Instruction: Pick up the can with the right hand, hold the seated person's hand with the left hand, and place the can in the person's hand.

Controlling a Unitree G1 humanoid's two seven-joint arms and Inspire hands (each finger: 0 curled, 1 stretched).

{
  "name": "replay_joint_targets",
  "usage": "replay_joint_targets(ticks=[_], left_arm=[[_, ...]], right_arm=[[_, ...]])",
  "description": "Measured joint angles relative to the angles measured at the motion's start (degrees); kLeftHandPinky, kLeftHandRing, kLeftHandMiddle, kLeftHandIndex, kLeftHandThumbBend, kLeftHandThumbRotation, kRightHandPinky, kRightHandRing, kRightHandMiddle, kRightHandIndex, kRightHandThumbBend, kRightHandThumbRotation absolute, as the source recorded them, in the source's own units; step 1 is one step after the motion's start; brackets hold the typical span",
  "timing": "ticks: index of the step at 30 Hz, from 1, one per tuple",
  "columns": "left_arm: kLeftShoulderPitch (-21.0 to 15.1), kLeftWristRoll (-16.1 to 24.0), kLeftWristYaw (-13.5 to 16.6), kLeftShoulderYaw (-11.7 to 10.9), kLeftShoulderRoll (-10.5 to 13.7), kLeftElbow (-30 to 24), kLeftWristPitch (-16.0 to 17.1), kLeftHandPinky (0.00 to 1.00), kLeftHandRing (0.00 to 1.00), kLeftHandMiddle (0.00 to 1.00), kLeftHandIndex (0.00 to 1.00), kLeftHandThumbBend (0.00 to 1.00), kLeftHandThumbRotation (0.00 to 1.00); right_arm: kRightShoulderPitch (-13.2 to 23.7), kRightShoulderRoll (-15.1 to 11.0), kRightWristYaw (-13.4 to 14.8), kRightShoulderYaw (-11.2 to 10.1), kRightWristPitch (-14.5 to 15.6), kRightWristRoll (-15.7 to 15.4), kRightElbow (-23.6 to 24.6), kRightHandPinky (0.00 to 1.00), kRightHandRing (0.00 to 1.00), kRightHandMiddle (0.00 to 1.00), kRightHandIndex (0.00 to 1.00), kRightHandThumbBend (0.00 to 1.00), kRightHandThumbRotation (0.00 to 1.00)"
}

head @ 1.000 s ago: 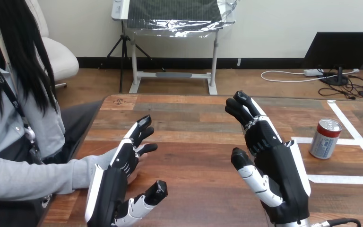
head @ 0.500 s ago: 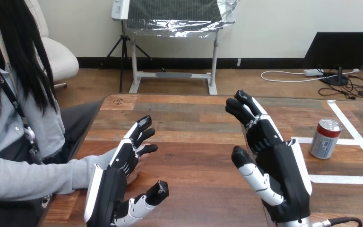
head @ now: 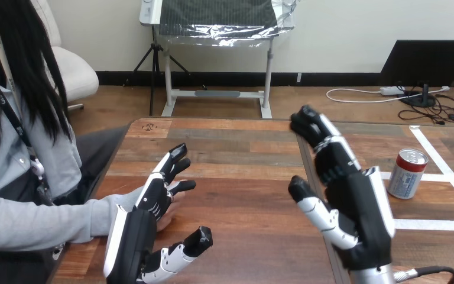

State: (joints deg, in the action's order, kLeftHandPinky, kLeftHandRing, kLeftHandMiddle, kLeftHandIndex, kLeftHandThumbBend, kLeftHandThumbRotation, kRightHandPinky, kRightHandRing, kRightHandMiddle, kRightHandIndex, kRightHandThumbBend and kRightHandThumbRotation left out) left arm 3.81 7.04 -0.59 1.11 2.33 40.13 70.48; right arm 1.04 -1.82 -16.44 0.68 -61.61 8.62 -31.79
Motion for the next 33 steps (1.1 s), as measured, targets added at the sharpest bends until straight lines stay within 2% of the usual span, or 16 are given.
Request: replay_joint_targets(ticks=[14, 20, 33], left_arm=[[-0.5, -1.1, -0.7, 0.0, 0.1, 0.1, 0.2, 0.79, 0.88, 0.91, 0.89, 0.97, 0.69], [-0.7, -1.5, -0.8, 0.0, 0.0, 0.1, 0.2, 0.78, 0.88, 0.91, 0.89, 0.98, 0.69], [-0.8, -2.0, -0.9, 0.0, 0.0, 0.2, 0.2, 0.76, 0.87, 0.91, 0.89, 0.98, 0.69]], right_arm=[[2.8, -1.2, 3.2, -4.0, 0.0, -0.3, 0.0, 0.82, 0.82, 0.84, 0.84, 0.70, 0.29], [4.5, -2.4, 4.0, -5.6, 0.6, 0.6, 0.0, 0.83, 0.84, 0.85, 0.85, 0.72, 0.20], [8.6, -5.2, 6.4, -9.8, 1.8, 0.8, -0.1, 0.85, 0.85, 0.85, 0.85, 0.77, 0.13]])
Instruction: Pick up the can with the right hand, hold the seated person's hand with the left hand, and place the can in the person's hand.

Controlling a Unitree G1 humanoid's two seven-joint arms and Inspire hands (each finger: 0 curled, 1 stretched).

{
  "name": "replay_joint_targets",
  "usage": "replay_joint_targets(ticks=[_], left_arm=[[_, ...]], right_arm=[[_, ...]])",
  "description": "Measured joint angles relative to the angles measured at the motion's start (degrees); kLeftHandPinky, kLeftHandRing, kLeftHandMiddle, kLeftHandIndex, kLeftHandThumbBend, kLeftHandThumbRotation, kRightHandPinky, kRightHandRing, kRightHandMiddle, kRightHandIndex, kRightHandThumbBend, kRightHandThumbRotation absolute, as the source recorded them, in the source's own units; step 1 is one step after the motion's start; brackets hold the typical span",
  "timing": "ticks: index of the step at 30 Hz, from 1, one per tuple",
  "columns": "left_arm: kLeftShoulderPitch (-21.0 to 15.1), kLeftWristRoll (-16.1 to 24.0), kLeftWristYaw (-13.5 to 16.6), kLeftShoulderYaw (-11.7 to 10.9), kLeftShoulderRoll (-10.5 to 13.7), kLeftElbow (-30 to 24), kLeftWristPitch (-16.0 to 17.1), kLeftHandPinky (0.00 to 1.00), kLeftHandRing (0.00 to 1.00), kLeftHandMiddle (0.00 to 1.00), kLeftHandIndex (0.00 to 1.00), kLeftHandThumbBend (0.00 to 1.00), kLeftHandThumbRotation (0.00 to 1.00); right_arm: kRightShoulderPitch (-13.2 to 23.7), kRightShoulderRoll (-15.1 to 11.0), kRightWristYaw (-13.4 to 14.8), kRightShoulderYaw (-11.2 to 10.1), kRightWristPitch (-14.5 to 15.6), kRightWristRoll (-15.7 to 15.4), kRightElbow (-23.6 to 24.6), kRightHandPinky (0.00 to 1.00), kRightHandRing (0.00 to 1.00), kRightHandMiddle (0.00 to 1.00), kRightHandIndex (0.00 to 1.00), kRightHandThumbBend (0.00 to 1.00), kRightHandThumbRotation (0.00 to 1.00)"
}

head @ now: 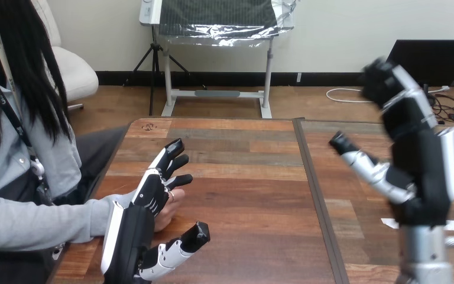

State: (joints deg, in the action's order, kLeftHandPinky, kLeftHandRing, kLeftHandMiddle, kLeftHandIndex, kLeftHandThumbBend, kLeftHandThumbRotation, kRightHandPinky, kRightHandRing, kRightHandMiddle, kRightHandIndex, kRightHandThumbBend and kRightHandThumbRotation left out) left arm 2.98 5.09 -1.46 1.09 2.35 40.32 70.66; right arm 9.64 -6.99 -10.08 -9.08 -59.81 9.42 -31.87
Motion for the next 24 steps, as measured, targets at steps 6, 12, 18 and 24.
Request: replay_joint_targets(ticks=[6, 12, 18, 24], left_arm=[[-0.1, -0.2, -0.2, 0.0, 0.0, 0.0, 0.0, 0.78, 0.88, 0.91, 0.89, 0.98, 0.69], [-0.1, -0.2, -0.2, 0.0, 0.0, 0.3, 0.5, 0.79, 0.88, 0.91, 0.88, 0.98, 0.69], [-0.1, 0.0, -0.1, -0.1, 0.0, 0.5, 0.8, 0.79, 0.88, 0.90, 0.88, 0.97, 0.69], [-0.2, 0.0, 0.0, -0.1, 0.0, 0.8, 0.9, 0.78, 0.88, 0.91, 0.88, 0.98, 0.70]], right_arm=[[2.1, -1.1, 1.1, -2.0, -0.2, 0.0, -0.9, 0.83, 0.85, 0.85, 0.85, 0.79, 0.08], [4.1, -2.5, 1.8, -3.7, -0.5, 0.0, -2.6, 0.81, 0.85, 0.85, 0.85, 0.83, 0.07], [5.5, -3.7, 3.0, -5.4, -0.9, -0.1, -4.2, 0.80, 0.85, 0.85, 0.85, 0.87, 0.08], [6.2, -4.8, 3.7, -6.5, -0.6, -0.1, -5.3, 0.81, 0.85, 0.85, 0.84, 0.93, 0.10]])
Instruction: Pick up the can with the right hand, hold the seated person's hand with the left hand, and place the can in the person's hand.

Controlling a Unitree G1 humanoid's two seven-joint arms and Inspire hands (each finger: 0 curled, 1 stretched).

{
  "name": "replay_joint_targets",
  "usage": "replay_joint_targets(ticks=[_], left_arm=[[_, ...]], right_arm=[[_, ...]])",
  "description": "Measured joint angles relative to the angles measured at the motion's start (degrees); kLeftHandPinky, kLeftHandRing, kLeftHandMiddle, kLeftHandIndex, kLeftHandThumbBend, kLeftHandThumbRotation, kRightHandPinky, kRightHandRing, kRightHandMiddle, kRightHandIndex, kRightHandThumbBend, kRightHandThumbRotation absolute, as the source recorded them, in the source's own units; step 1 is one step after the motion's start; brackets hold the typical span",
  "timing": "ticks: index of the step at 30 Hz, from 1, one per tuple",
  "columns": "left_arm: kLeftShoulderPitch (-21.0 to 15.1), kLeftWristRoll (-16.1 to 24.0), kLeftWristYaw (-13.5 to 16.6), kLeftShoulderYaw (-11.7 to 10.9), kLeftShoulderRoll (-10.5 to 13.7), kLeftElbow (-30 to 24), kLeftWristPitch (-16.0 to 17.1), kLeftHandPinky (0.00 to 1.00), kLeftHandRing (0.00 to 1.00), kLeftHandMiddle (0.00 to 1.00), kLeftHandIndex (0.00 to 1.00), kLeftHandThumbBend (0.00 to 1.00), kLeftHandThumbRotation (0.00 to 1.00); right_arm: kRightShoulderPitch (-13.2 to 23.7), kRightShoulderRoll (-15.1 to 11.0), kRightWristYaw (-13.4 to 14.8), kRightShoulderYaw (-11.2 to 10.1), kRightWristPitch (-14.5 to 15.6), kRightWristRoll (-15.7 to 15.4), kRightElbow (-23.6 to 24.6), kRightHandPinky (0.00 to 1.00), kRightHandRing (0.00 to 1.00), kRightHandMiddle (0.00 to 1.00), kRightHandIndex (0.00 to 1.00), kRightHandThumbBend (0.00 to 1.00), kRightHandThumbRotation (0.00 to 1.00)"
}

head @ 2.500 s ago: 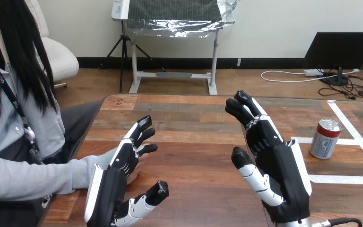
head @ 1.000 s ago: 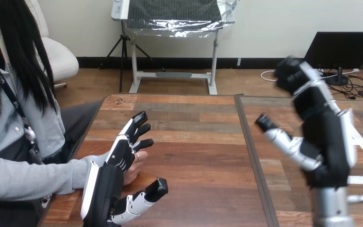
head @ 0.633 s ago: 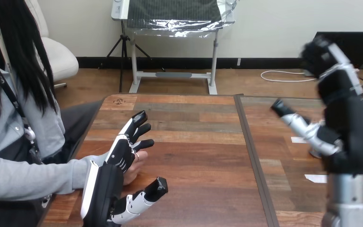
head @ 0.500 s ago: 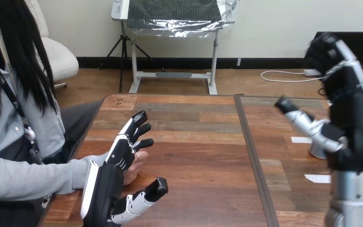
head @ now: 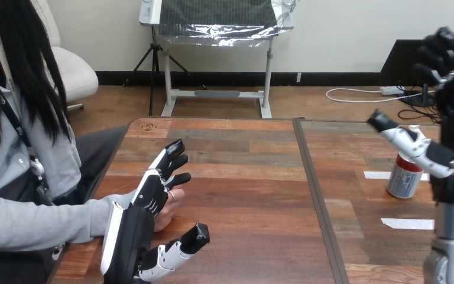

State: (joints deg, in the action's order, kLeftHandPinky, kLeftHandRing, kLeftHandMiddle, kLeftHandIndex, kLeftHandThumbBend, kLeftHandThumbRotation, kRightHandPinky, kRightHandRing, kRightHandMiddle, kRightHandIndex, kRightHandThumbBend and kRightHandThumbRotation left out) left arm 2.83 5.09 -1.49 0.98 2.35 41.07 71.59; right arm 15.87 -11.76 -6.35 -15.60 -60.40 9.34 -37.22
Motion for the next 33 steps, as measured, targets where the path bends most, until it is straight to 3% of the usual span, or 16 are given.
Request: replay_joint_targets(ticks=[20, 33], left_arm=[[0.0, -0.2, -0.2, 0.0, 0.0, 0.0, 0.1, 0.79, 0.88, 0.91, 0.89, 0.97, 0.69], [0.0, -0.1, -0.3, 0.0, 0.0, 0.0, 0.1, 0.79, 0.88, 0.91, 0.89, 0.97, 0.69]], right_arm=[[0.5, -1.3, 3.1, -3.1, 4.8, 0.4, -3.3, 0.87, 0.87, 0.85, 0.83, 1.00, 0.17], [1.6, -3.7, 3.0, -4.3, 6.2, 1.1, -8.5, 0.89, 0.90, 0.89, 0.86, 1.00, 0.19]])
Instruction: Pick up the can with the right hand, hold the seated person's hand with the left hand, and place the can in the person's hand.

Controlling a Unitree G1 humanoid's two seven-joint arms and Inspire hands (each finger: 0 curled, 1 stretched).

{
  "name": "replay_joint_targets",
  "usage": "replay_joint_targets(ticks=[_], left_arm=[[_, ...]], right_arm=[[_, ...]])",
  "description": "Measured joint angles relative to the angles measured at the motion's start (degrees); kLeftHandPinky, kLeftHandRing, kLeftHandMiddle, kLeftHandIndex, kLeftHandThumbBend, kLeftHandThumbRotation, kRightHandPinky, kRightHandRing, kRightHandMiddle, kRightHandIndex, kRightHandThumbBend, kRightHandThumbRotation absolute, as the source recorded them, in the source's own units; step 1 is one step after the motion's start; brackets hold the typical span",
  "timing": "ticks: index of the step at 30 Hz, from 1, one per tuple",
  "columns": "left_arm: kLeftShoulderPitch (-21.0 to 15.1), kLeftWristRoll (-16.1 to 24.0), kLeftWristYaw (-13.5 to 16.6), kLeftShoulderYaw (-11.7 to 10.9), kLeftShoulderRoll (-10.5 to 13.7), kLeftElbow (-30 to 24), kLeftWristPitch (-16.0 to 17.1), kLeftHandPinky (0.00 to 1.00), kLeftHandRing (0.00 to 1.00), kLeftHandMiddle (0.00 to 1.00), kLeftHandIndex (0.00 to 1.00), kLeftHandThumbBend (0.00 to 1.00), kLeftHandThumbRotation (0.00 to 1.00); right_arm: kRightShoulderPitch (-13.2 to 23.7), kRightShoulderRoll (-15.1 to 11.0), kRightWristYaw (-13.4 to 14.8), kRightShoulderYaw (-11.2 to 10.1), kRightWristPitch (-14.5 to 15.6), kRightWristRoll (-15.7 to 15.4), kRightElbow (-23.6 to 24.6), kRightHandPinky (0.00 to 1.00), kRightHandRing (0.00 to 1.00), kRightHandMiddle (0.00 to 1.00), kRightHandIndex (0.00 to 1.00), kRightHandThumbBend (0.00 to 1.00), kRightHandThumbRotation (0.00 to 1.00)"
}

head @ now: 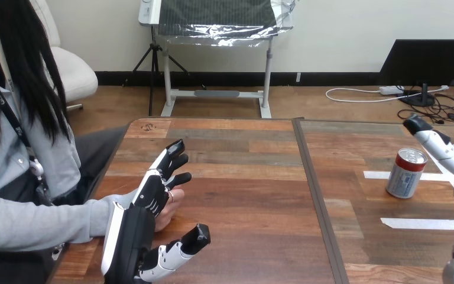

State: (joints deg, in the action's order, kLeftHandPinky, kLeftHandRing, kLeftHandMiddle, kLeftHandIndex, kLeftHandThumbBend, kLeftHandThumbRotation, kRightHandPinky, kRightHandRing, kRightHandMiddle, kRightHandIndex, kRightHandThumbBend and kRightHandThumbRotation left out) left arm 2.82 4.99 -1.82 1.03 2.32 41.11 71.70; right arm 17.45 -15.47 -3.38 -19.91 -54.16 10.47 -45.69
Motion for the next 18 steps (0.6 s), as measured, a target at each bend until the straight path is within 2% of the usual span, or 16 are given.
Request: replay_joint_targets(ticks=[18], left_arm=[[0.0, -0.8, -0.7, 0.1, 0.0, 0.0, 0.0, 0.80, 0.88, 0.91, 0.88, 0.98, 0.69]], right_arm=[[3.4, -1.1, -4.6, -1.6, 1.6, 2.9, -8.8, 0.92, 0.93, 0.93, 0.90, 1.00, 0.16]])
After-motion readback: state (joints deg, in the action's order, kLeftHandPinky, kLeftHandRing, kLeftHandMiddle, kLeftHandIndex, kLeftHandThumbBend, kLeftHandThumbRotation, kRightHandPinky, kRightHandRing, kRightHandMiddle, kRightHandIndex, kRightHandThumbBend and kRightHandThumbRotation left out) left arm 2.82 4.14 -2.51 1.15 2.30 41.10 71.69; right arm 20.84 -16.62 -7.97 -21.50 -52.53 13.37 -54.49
